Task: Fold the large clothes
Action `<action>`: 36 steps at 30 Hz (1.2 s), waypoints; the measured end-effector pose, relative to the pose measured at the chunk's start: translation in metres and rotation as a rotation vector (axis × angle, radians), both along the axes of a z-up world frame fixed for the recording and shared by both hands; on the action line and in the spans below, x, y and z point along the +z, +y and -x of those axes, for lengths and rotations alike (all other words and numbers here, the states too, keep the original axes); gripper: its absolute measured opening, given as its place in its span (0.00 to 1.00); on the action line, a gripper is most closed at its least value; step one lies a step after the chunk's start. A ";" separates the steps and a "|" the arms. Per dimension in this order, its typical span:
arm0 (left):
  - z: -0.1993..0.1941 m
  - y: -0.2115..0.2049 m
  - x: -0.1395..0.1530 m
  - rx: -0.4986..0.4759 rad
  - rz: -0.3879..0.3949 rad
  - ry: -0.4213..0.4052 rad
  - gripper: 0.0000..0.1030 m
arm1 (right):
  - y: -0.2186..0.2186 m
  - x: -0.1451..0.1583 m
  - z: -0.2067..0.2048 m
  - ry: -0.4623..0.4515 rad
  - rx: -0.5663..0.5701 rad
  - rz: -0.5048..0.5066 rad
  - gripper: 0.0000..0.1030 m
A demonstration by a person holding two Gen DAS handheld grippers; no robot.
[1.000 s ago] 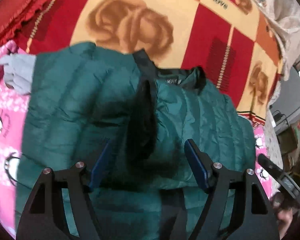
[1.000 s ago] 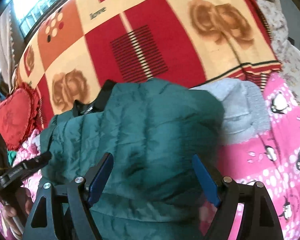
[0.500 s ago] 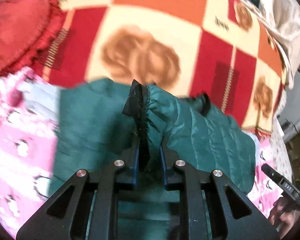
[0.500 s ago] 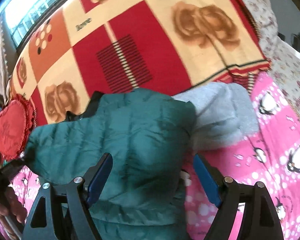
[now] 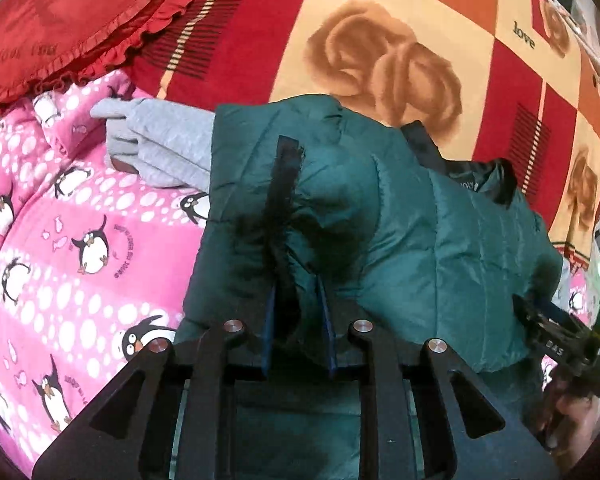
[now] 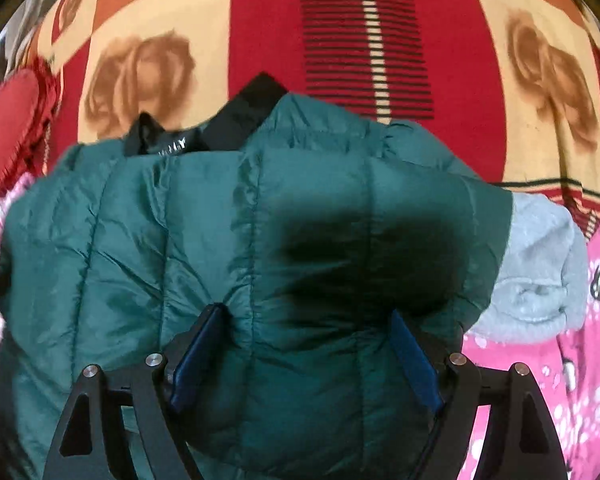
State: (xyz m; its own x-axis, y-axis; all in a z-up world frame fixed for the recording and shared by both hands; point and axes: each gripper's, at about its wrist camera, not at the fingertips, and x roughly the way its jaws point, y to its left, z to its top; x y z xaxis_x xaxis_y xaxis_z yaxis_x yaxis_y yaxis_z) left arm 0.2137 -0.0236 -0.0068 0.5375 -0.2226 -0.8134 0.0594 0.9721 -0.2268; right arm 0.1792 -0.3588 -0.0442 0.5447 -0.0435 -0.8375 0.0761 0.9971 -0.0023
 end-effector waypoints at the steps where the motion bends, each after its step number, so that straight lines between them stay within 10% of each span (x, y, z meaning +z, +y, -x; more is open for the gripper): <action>1: 0.001 -0.001 0.002 -0.007 -0.022 -0.006 0.27 | -0.001 0.000 0.000 0.001 -0.002 -0.002 0.79; 9: 0.023 0.000 0.040 -0.031 -0.074 -0.138 0.37 | -0.003 0.037 0.028 -0.032 0.002 -0.032 0.79; 13: 0.029 0.000 0.051 -0.036 -0.035 -0.194 0.64 | -0.007 0.057 0.046 -0.070 -0.005 -0.033 0.79; 27: -0.006 -0.021 -0.022 -0.018 -0.111 -0.051 0.64 | -0.009 -0.009 0.021 0.007 -0.037 -0.020 0.84; 36: -0.004 -0.021 -0.021 -0.019 -0.134 -0.052 0.65 | -0.011 0.008 0.024 0.051 -0.048 -0.033 0.88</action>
State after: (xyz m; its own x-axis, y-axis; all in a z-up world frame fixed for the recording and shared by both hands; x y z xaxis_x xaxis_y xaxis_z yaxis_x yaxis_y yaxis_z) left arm 0.2181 -0.0450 -0.0282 0.5762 -0.1246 -0.8078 0.0860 0.9921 -0.0917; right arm 0.1553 -0.3696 -0.0360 0.4996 -0.0403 -0.8653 0.1241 0.9919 0.0254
